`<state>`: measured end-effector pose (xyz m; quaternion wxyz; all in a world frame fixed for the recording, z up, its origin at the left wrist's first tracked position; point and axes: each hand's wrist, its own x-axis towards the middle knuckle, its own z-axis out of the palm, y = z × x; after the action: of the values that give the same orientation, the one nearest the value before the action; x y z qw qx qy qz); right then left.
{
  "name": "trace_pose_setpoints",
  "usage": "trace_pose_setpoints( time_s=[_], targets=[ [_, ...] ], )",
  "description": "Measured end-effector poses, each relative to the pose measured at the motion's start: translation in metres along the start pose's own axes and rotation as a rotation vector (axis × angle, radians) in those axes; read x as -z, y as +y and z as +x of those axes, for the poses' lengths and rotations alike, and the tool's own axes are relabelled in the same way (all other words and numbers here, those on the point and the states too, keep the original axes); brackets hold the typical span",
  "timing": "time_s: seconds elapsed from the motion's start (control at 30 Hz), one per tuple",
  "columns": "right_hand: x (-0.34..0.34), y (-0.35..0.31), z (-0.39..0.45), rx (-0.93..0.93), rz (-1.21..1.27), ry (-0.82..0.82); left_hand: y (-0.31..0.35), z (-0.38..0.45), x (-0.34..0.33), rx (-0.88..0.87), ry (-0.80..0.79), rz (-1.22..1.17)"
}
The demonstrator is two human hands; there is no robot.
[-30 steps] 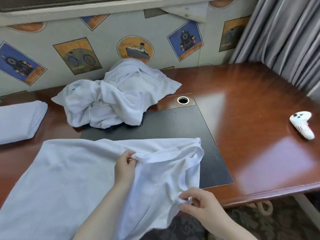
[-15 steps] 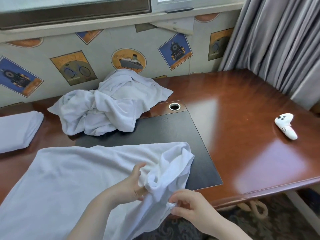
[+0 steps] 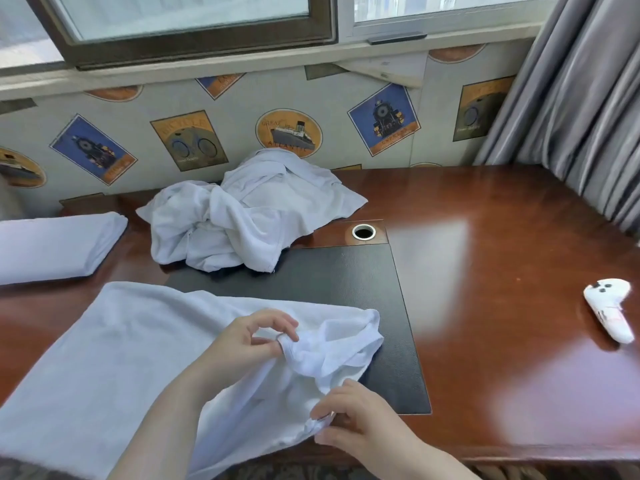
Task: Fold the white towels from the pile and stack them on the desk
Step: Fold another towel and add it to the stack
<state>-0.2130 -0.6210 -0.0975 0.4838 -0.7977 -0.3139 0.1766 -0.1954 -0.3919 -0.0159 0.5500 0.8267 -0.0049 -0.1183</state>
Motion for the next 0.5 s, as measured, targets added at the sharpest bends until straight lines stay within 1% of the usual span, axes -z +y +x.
trace_pose_setpoints(
  time_s=[0.03, 0.1, 0.2, 0.3, 0.4, 0.47, 0.5],
  targets=[
    [0.002, 0.0, 0.002, 0.016, 0.0, -0.022, 0.003, -0.003, 0.0, 0.02, -0.032, 0.108],
    [0.004, 0.002, 0.004, 0.038, -0.011, -0.085, 0.005, -0.006, 0.002, 0.072, -0.07, 0.231],
    [0.003, 0.008, 0.004, 0.037, -0.001, -0.173, 0.001, -0.012, 0.005, 0.215, -0.113, 0.319],
    [0.004, 0.012, 0.004, 0.012, 0.064, -0.225, -0.001, -0.019, -0.006, 0.354, -0.136, 0.372],
    [0.009, 0.015, 0.008, 0.032, 0.082, -0.225, -0.006, -0.028, -0.027, 0.397, -0.133, 0.389],
    [0.008, 0.019, 0.01, 0.061, 0.05, -0.198, -0.012, -0.035, -0.042, 0.419, -0.088, 0.37],
    [0.007, 0.021, 0.009, 0.081, 0.042, -0.182, -0.017, -0.038, -0.048, 0.42, -0.052, 0.406]
  ],
)
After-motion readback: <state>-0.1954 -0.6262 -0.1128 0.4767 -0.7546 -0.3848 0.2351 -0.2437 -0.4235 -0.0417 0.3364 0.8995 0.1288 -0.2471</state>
